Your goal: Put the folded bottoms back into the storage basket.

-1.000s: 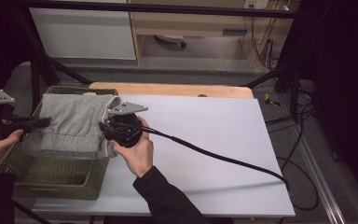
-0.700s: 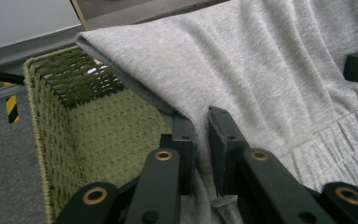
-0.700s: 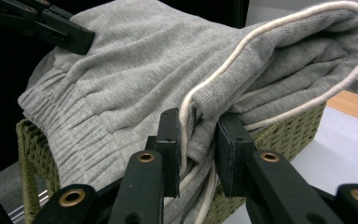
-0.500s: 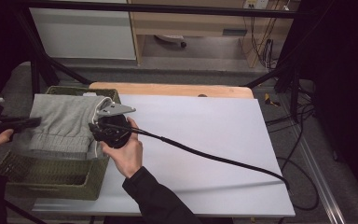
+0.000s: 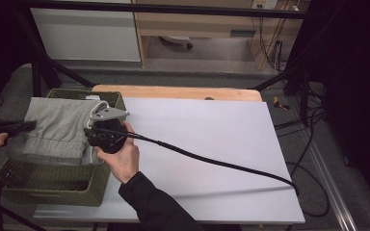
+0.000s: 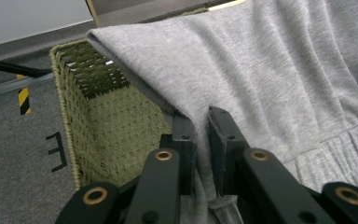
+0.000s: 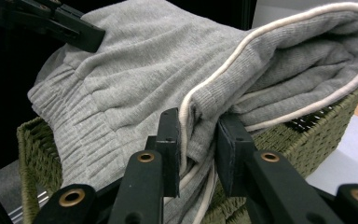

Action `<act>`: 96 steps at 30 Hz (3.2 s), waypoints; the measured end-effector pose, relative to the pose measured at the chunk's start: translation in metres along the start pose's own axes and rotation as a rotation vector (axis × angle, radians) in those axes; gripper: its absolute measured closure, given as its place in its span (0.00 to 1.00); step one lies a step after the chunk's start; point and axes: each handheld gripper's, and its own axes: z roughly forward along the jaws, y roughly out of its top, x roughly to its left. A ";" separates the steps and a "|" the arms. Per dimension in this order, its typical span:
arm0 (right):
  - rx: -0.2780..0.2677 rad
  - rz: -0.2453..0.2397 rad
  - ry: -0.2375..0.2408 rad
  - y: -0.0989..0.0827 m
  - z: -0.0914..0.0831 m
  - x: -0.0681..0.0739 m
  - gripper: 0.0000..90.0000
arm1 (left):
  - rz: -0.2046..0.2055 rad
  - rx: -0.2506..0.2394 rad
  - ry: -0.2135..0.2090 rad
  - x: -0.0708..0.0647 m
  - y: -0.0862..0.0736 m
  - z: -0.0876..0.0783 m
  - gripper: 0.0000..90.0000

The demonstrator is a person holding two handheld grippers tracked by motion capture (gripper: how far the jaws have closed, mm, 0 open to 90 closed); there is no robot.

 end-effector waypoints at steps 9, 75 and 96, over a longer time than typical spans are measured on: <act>0.004 -0.003 0.009 -0.001 0.013 0.006 0.82 | -0.019 0.007 0.014 0.011 -0.007 -0.003 0.90; 0.078 -0.116 -0.061 -0.046 0.041 -0.010 0.11 | -0.089 0.011 0.022 0.025 -0.058 0.055 0.40; 0.096 -0.031 -0.060 -0.062 -0.034 -0.062 0.06 | -0.033 0.012 -0.030 -0.011 -0.051 0.068 0.10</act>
